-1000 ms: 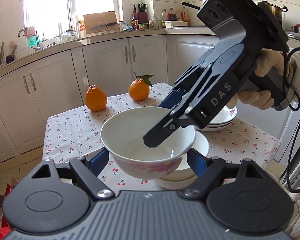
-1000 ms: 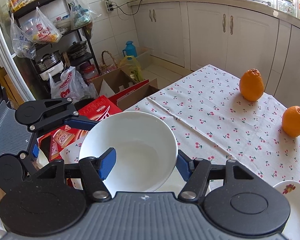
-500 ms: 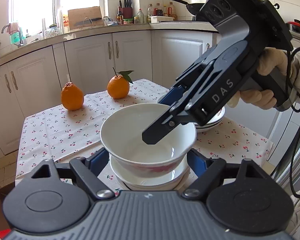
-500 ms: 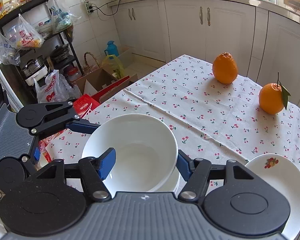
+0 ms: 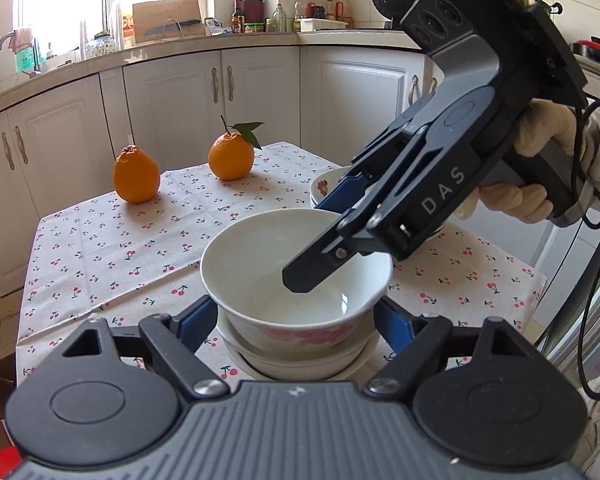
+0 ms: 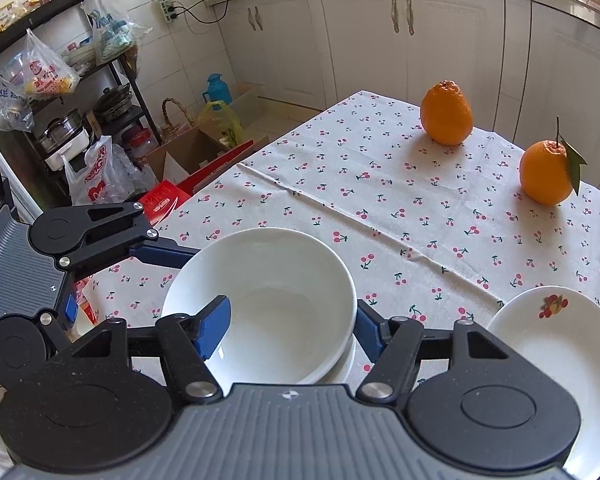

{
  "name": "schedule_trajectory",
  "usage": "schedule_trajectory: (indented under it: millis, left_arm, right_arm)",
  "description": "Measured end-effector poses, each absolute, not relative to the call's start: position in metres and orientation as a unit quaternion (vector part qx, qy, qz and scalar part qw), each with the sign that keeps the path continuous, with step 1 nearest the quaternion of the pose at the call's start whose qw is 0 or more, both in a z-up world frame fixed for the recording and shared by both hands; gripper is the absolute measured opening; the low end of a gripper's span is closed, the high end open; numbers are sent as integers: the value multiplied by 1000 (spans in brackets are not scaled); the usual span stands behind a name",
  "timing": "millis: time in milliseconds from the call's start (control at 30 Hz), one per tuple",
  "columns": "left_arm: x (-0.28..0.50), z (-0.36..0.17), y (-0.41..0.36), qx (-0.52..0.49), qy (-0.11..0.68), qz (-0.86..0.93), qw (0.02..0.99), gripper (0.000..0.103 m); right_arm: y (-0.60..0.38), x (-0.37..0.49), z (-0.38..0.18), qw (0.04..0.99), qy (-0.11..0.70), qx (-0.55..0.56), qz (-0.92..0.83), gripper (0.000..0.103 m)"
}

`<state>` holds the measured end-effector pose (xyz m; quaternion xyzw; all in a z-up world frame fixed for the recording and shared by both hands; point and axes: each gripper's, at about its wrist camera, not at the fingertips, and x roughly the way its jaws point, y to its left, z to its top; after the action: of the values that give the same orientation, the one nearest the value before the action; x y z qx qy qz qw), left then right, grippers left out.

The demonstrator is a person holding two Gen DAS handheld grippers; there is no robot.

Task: Organize plates and bowls
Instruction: 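Lower the bowl into the stack and open the right gripper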

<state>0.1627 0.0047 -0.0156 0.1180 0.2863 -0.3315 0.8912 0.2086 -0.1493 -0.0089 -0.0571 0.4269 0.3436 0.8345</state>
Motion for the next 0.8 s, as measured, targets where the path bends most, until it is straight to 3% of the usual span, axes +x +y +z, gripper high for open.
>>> schedule_trajectory:
  millis: [500,667,800]
  left_arm:
    - [170,-20,9,92,302,-340,886,91]
    - [166,-18,10,103,295,-340,887,93]
    - [162,-17,15,107,297,-347,883,94]
  right_arm:
    - [-145,207,-13,837,423,-73,340,75]
    - [-145,200,-10,844,407,-79,340,99]
    - [-148,191,-4,851,390,-88,341,103]
